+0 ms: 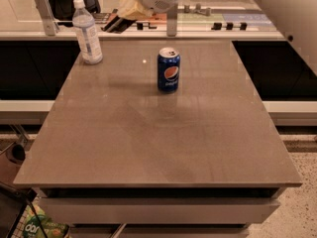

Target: Move rxbar chocolate near blue plastic bottle

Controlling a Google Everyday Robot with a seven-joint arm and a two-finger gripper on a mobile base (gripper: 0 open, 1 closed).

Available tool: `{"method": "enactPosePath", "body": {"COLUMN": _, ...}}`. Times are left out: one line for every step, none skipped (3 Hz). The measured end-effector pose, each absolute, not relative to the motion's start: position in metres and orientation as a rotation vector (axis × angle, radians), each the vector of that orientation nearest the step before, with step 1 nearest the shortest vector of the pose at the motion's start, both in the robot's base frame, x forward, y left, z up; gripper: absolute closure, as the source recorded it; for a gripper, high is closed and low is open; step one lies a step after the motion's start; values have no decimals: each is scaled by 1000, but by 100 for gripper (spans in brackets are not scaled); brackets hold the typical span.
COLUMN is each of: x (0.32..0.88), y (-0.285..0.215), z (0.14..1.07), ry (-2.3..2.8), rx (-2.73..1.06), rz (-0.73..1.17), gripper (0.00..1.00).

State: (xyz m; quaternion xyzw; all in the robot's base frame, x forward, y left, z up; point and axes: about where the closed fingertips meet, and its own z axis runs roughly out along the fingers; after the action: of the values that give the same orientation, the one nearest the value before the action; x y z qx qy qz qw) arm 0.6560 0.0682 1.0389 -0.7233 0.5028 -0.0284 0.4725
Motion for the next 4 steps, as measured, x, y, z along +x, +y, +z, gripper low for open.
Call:
{"method": "enactPosePath", "body": {"x": 666, "y": 84, "z": 1031, "ry": 1203, "rx": -1742, "rz": -70, "gripper": 100}}
{"method": "enactPosePath", "body": {"x": 679, "y": 95, "z": 1018, "ry": 1191, "rx": -1696, "rz": -78, "gripper": 100}}
{"method": "enactPosePath", "body": {"x": 695, "y": 105, "z": 1006, "ry": 1175, "rx": -1629, "rz": -90, "gripper": 100}}
{"method": "enactPosePath", "body": {"x": 697, "y": 108, "z": 1010, "ry": 1166, "rx": -1613, "rz": -96, "gripper": 84}}
